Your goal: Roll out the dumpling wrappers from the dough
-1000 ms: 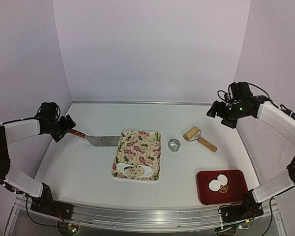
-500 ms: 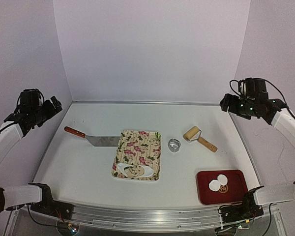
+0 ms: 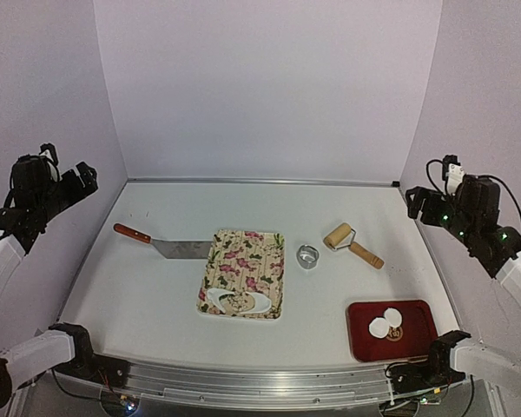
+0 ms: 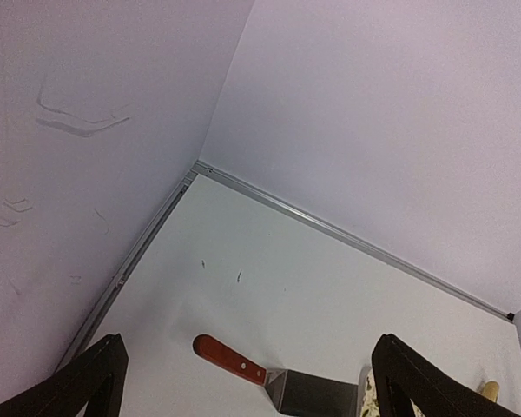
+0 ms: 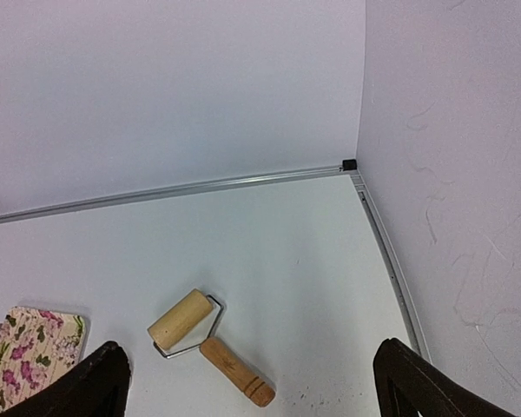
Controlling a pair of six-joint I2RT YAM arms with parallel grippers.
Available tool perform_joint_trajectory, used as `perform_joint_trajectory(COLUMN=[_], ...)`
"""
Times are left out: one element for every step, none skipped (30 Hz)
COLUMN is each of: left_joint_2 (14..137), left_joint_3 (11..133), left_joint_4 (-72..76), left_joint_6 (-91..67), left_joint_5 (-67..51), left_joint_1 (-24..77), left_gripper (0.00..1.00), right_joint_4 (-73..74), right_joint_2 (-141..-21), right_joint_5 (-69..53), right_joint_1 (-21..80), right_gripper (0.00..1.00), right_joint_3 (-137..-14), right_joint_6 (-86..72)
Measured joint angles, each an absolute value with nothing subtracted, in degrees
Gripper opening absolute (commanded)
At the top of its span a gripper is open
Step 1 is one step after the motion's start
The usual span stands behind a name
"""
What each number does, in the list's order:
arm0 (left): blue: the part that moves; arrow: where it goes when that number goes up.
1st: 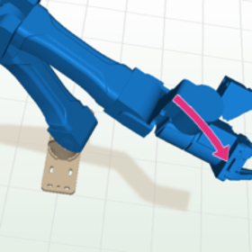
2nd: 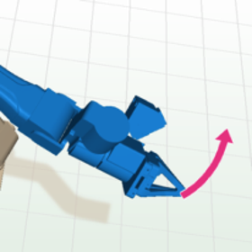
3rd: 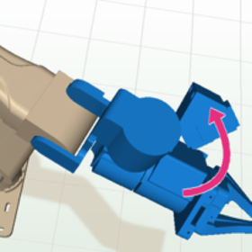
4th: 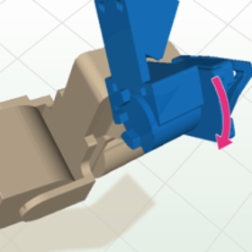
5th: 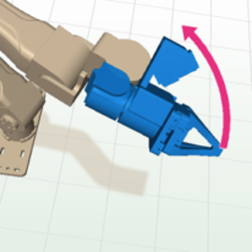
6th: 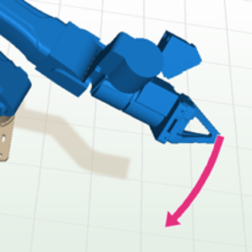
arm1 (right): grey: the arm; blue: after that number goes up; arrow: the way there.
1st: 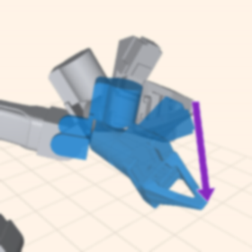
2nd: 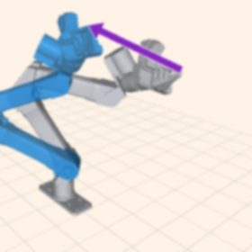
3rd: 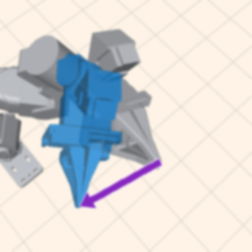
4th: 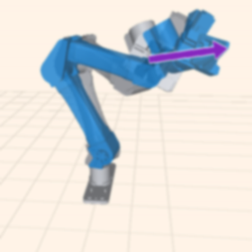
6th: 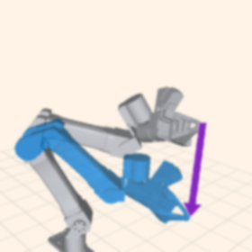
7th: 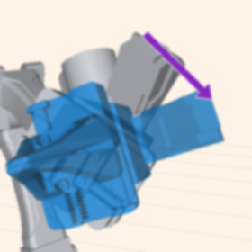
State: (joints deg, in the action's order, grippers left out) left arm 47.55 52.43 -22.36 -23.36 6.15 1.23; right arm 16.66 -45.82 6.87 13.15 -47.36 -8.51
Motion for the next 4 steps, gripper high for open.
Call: perform_joint_trajectory(left_joint_2=[47.53, 47.53, 47.53, 47.51], left_joint_3=[52.37, 52.36, 52.36, 52.36], left_joint_4=[-22.58, -22.74, -22.93, -23.10], left_joint_6=[-22.99, -22.67, -22.36, -22.17], left_joint_5=[6.07, 6.01, 5.94, 5.90], left_joint_1=[1.22, 1.23, 1.23, 1.23], left_gripper=[0.99, 1.00, 0.99, 0.99], right_joint_4=[16.68, 16.70, 16.71, 16.55], right_joint_2=[-45.84, -45.84, -45.84, -45.83], right_joint_5=[6.89, 6.90, 6.90, 6.93], right_joint_1=[13.15, 13.15, 13.15, 13.15], right_gripper=[0.98, 0.98, 0.98, 0.98], right_joint_3=[-47.05, -46.82, -46.78, -46.78], right_joint_6=[-8.51, -8.51, -8.51, -8.50])
